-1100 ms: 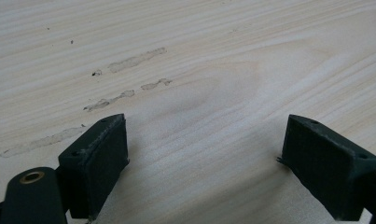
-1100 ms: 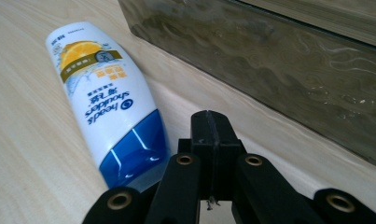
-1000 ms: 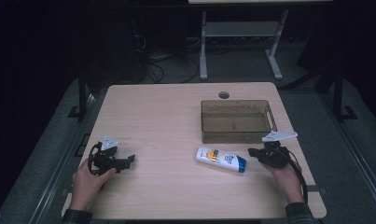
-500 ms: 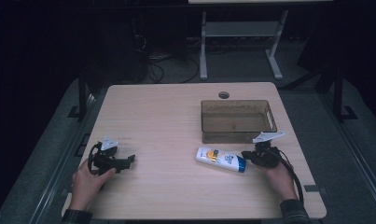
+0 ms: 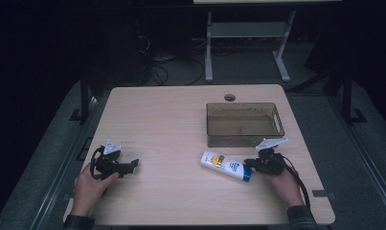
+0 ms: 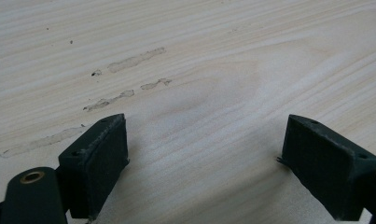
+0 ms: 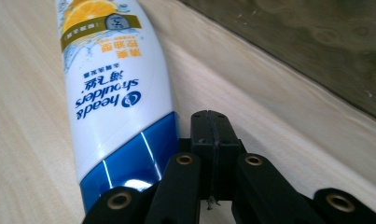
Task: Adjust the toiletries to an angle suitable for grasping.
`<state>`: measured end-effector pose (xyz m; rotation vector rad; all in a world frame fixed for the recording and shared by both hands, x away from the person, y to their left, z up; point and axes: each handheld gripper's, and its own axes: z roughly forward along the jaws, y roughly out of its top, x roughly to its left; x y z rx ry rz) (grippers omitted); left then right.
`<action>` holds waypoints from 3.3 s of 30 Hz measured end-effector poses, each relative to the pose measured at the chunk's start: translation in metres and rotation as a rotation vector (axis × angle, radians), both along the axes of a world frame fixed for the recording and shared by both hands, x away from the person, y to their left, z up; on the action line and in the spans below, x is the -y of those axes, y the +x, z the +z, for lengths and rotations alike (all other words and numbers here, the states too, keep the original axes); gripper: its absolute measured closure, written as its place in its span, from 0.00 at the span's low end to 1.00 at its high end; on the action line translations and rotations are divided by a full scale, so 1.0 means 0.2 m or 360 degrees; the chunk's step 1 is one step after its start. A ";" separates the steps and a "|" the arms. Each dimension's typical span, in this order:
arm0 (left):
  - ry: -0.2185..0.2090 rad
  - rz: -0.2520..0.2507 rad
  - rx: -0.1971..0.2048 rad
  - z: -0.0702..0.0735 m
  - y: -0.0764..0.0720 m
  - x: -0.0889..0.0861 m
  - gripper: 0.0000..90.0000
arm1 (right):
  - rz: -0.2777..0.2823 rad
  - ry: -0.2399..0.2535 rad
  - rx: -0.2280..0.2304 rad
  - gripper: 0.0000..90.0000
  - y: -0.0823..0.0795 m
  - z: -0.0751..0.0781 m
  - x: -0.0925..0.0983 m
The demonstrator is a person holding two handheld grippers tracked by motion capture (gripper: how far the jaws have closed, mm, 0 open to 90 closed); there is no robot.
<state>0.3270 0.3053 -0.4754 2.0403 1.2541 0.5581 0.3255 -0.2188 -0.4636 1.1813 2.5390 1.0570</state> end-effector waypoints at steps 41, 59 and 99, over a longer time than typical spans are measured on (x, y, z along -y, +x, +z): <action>0.0003 -0.0005 -0.0002 0.00 0.00 0.00 0.15 | 0.0186 0.0013 -0.0066 1.00 -0.20 0.01 -0.10; 0.0002 -0.0005 -0.0001 0.00 0.00 0.00 0.14 | 0.0312 0.0033 -0.0092 1.00 -0.28 0.01 -0.18; 0.0003 -0.0005 -0.0002 0.00 0.00 0.00 0.14 | 0.0597 0.0074 -0.0103 1.00 -0.33 0.00 -0.45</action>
